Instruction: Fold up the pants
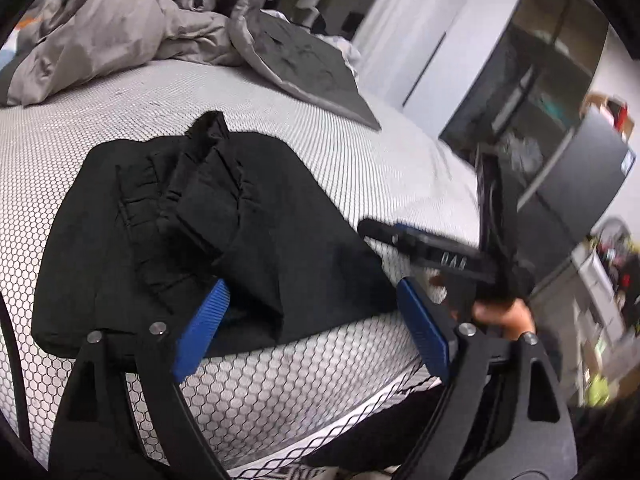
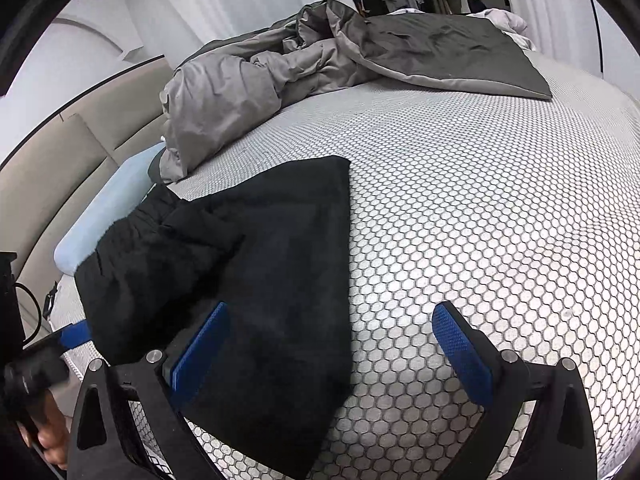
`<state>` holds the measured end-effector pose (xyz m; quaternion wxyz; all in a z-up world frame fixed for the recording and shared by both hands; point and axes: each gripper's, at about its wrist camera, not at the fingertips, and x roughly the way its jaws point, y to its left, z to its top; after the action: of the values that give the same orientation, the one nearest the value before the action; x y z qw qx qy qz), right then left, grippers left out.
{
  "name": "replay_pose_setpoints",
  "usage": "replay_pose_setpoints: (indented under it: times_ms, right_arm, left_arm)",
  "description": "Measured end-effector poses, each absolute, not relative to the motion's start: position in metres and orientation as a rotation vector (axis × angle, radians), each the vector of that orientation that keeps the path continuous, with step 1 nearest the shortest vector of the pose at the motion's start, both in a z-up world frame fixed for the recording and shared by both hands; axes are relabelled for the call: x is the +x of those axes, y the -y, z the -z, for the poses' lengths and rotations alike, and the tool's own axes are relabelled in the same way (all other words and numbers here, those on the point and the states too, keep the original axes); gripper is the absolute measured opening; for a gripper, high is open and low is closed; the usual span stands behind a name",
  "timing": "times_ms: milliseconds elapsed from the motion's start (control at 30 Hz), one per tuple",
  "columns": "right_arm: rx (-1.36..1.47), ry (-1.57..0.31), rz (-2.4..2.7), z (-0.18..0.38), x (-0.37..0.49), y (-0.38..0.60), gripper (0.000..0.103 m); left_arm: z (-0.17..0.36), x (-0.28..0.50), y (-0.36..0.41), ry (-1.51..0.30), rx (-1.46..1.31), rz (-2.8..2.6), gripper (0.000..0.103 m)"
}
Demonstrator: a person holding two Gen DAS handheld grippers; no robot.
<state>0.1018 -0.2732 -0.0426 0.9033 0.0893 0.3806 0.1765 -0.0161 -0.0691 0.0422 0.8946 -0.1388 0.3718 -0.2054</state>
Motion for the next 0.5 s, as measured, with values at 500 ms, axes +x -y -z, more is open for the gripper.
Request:
replay_pose_setpoints:
  times_ms: [500]
  right_arm:
    - [0.09, -0.736, -0.512, 0.033, 0.081, 0.243, 0.102]
  left_arm:
    - [-0.037, -0.037, -0.025, -0.663, -0.413, 0.183, 0.084]
